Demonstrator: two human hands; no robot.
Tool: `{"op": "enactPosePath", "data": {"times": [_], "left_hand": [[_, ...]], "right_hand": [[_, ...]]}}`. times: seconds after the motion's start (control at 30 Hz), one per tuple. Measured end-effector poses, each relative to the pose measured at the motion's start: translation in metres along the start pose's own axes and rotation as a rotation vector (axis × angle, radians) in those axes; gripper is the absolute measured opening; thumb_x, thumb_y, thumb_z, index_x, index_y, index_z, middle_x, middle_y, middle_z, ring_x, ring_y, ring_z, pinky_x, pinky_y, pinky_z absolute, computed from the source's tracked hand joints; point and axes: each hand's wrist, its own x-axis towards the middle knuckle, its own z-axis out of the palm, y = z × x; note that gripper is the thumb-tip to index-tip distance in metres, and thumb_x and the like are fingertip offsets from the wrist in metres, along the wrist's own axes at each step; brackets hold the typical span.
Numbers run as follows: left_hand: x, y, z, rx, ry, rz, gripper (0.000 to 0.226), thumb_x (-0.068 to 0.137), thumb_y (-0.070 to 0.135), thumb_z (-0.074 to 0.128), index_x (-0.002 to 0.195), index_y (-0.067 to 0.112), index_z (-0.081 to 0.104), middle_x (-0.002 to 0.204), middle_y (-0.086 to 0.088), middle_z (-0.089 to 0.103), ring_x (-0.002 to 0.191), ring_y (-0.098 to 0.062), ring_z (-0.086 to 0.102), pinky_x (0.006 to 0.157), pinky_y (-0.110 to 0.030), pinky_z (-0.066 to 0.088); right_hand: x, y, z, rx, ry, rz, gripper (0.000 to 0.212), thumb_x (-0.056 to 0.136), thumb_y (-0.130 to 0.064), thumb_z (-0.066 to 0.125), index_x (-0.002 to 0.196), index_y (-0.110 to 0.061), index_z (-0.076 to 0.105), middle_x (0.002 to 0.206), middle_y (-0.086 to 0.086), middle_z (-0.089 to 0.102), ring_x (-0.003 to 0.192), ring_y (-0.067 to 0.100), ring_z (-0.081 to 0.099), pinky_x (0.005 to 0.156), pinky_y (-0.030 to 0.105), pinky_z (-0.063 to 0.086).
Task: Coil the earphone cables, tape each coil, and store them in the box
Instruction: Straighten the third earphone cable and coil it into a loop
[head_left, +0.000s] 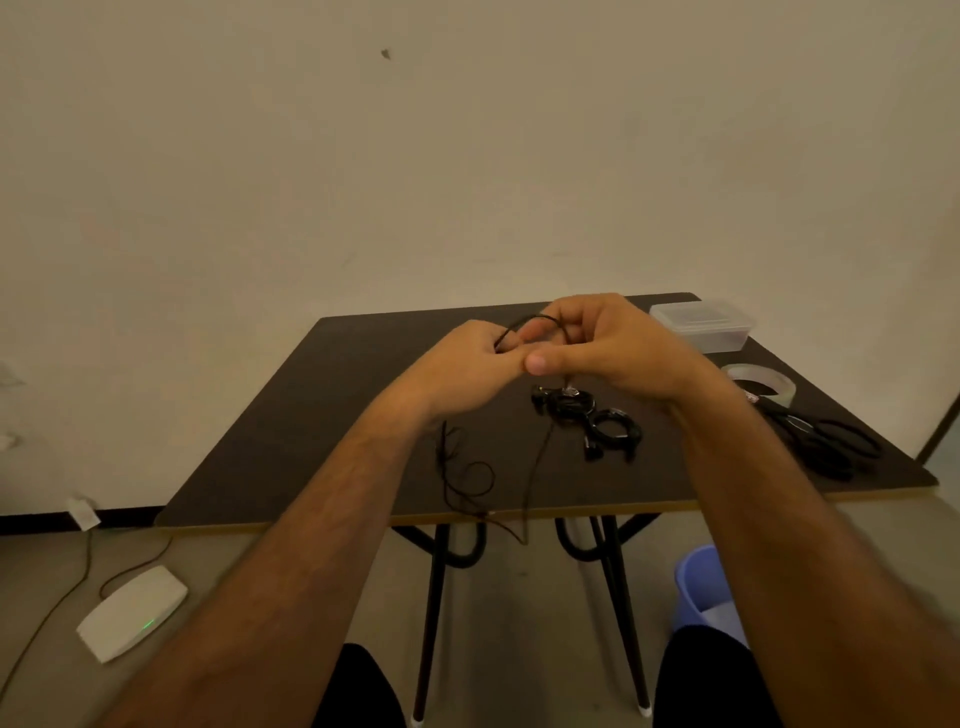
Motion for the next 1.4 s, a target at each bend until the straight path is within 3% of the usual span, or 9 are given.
{"op": "enactPosePath", "data": {"times": [0.17,0.33,0.47,0.63,0.8,0.93,1.07,1.17,1.4], "left_hand": [[-0.020,-0.024,-0.010,-0.297,-0.120,-0.015,0.035,0.090,0.048,0.056,0.080,0.015,0.057,0.057,0.010,0.036,0.048,-0.007,0.025,0.043,-0.018,0.022],[-0.025,-0.047,-0.005,-0.393,-0.082,-0.022,0.031,0.103,0.032,0.042,0.087,0.015,0.062,0.057,0.010,0.036,0.048,-0.007,0.026,0.044,-0.019,0.023],[-0.014,-0.031,0.007,-0.274,-0.026,0.044,0.031,0.103,0.031,0.046,0.086,0.016,0.067,0.055,0.014,0.043,0.048,-0.005,0.034,0.049,-0.018,0.030],[0.000,-0.013,0.012,-0.083,-0.062,0.192,0.034,0.101,0.035,0.051,0.087,0.012,0.072,0.078,-0.006,0.070,0.073,-0.028,0.064,0.073,-0.045,0.053],[-0.013,-0.029,0.008,-0.215,-0.139,0.079,0.043,0.102,0.041,0.043,0.098,0.003,0.064,0.062,0.004,0.041,0.050,-0.009,0.033,0.047,-0.019,0.029],[-0.023,-0.047,0.012,-0.398,-0.224,-0.064,0.037,0.104,0.038,0.038,0.095,0.013,0.064,0.061,0.006,0.036,0.050,-0.009,0.025,0.043,-0.019,0.023],[-0.023,-0.047,0.018,-0.574,-0.194,-0.114,0.034,0.105,0.034,0.037,0.085,0.016,0.057,0.060,0.006,0.032,0.047,-0.008,0.021,0.041,-0.020,0.017],[-0.023,-0.042,0.024,-0.664,-0.181,-0.108,0.033,0.105,0.034,0.037,0.083,0.018,0.056,0.058,0.006,0.029,0.047,-0.008,0.018,0.043,-0.022,0.013],[-0.029,-0.046,0.039,-0.822,-0.248,-0.206,0.040,0.102,0.044,0.036,0.095,0.013,0.061,0.062,0.006,0.029,0.051,-0.010,0.019,0.049,-0.026,0.014]], "right_hand": [[-0.003,0.012,-0.013,0.159,0.089,-0.105,0.009,0.082,-0.032,0.071,0.079,-0.025,0.077,0.059,0.002,0.062,0.065,0.021,0.065,0.079,0.046,0.054],[-0.003,0.031,-0.028,0.209,0.216,-0.051,0.009,0.091,-0.021,0.064,0.097,-0.020,0.071,0.089,0.002,0.073,0.084,0.019,0.069,0.079,0.039,0.055],[-0.002,0.033,-0.020,-0.283,0.019,0.124,0.076,0.086,-0.014,0.070,0.149,-0.030,0.030,0.140,0.000,0.050,0.130,0.010,0.048,0.107,0.035,0.042],[0.002,0.019,0.005,-0.163,-0.171,-0.028,0.062,0.085,-0.021,0.075,0.140,-0.017,0.047,0.101,0.005,0.070,0.086,0.015,0.069,0.079,0.030,0.055],[-0.005,0.016,-0.006,-0.303,-0.024,-0.062,0.017,0.085,-0.034,0.072,0.097,-0.021,0.074,0.078,0.012,0.072,0.075,0.032,0.067,0.070,0.042,0.056],[-0.008,0.023,-0.015,-0.336,0.258,-0.078,0.013,0.095,-0.023,0.062,0.085,-0.018,0.068,0.063,-0.005,0.062,0.057,0.007,0.056,0.062,0.021,0.049],[-0.005,0.035,-0.015,-0.008,0.102,0.121,0.011,0.098,-0.019,0.055,0.107,-0.012,0.057,0.087,0.011,0.070,0.063,0.017,0.068,0.070,0.034,0.056],[-0.003,0.040,-0.006,0.134,-0.137,0.123,0.042,0.092,-0.031,0.061,0.128,-0.012,0.052,0.095,0.017,0.067,0.061,0.020,0.060,0.068,0.034,0.056],[0.006,0.031,0.000,-0.002,-0.018,-0.056,0.019,0.092,-0.012,0.064,0.097,0.005,0.068,0.074,0.032,0.054,0.059,0.027,0.045,0.052,0.026,0.043]]}}
